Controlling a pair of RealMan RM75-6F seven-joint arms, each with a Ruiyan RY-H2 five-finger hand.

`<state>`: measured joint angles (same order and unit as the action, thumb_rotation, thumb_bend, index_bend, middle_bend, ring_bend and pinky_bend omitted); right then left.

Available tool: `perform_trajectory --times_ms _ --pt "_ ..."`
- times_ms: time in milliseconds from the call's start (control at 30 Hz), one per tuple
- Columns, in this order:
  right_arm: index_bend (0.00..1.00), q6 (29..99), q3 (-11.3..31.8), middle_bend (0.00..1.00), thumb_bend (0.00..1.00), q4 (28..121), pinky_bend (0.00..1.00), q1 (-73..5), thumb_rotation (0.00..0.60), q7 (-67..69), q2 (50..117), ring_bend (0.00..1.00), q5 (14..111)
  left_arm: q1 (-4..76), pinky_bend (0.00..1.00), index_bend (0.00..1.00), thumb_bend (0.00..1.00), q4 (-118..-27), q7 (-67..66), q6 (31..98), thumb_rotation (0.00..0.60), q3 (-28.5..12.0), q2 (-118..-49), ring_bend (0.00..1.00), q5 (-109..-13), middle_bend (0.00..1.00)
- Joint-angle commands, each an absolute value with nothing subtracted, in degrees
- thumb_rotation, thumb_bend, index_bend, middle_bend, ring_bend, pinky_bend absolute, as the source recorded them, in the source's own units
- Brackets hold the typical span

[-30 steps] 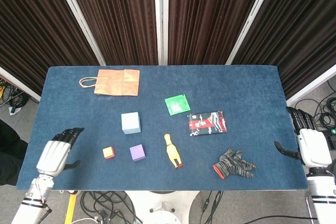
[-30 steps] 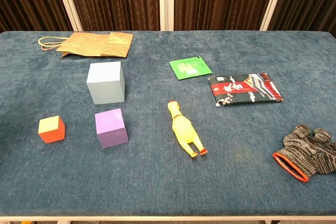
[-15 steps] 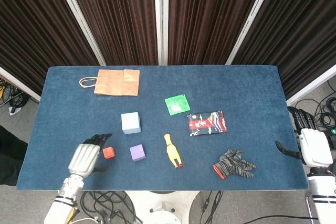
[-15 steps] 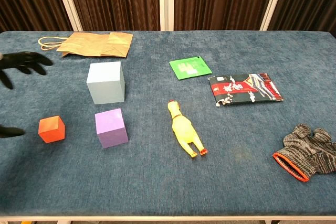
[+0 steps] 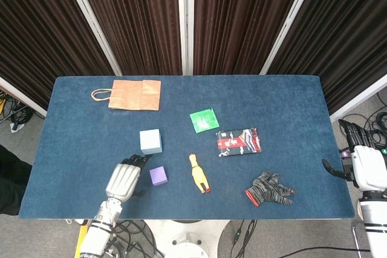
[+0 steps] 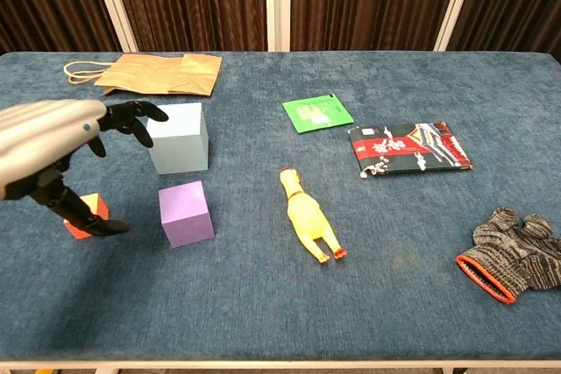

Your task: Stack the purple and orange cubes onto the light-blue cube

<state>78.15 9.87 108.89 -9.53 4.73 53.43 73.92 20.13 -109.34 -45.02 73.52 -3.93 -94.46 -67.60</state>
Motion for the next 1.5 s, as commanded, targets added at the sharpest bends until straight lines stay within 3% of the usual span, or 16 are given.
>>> perform_trajectory --times_ms 33,400,800,1500 --pt "0.02 78.19 10.05 0.07 0.16 108.92 0.0 -9.51 0.6 4.9 53.3 0.0 73.67 20.32 0.32 0.19 0.14 -104.55 -45.56 75.09 0.6 -3.54 -98.39 0.21 -67.64 0.38" --pt "0.02 78.04 10.57 0.07 0.16 108.9 0.0 -9.51 0.6 5.64 52.95 0.0 72.73 21.11 0.32 0.21 0.16 -100.15 -46.32 75.45 0.6 -2.94 -102.65 0.24 -67.8 0.43" --pt "0.02 78.45 11.07 0.07 0.16 108.51 0.0 -9.05 0.6 7.31 52.39 0.0 72.25 22.98 0.33 0.22 0.16 -98.58 -48.4 74.76 0.6 -5.39 -106.31 0.25 -63.72 0.44" --pt "0.02 78.31 11.34 0.07 0.16 108.21 0.0 -8.93 0.6 7.89 52.19 0.0 71.93 24.43 0.36 0.27 0.23 -94.93 -44.11 74.71 0.6 -6.28 -108.91 0.31 -63.64 0.53"
